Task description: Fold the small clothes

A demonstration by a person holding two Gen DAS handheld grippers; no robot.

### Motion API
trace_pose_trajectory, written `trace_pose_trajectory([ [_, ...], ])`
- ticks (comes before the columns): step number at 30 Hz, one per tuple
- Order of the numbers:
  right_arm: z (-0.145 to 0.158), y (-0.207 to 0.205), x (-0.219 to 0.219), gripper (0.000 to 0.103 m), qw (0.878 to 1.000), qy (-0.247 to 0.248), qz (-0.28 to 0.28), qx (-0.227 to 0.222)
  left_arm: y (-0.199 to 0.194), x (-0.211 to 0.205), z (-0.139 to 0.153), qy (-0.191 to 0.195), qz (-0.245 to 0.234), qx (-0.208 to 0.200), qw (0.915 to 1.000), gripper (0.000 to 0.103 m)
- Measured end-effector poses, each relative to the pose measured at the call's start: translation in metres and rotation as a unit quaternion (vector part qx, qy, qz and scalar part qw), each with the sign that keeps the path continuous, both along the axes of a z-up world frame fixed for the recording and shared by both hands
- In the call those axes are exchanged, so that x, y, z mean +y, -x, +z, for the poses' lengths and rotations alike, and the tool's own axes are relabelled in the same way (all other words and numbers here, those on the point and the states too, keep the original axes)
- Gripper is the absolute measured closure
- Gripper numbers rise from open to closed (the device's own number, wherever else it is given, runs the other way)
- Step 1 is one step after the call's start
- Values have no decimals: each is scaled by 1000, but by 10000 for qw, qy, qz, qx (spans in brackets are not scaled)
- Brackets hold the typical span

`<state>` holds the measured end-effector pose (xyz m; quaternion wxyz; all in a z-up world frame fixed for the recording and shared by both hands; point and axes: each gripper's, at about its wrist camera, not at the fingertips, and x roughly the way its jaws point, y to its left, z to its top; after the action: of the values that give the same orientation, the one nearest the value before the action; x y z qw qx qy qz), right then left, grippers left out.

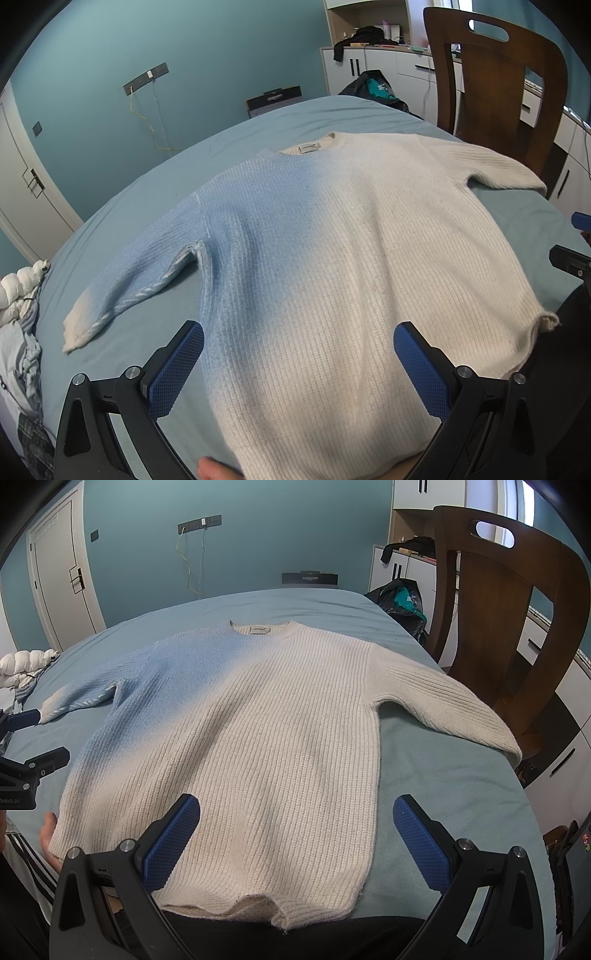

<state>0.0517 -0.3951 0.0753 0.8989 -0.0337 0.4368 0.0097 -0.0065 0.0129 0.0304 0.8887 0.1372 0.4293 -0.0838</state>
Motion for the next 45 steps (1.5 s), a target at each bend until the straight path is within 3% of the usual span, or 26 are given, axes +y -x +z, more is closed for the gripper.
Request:
trace_pose_trajectory([
  [30, 3, 2, -5, 1, 9998, -155, -10, -117, -6, 1, -3, -101, 105, 89, 9999, 0],
  [36, 3, 2, -5, 1, 9997, -227, 8, -131, -14, 13, 0, -82, 354, 134, 9992, 0],
  [45, 4, 3, -7, 1, 9993, -328, 37, -166, -44, 68, 23, -194, 856, 35, 9961, 0],
])
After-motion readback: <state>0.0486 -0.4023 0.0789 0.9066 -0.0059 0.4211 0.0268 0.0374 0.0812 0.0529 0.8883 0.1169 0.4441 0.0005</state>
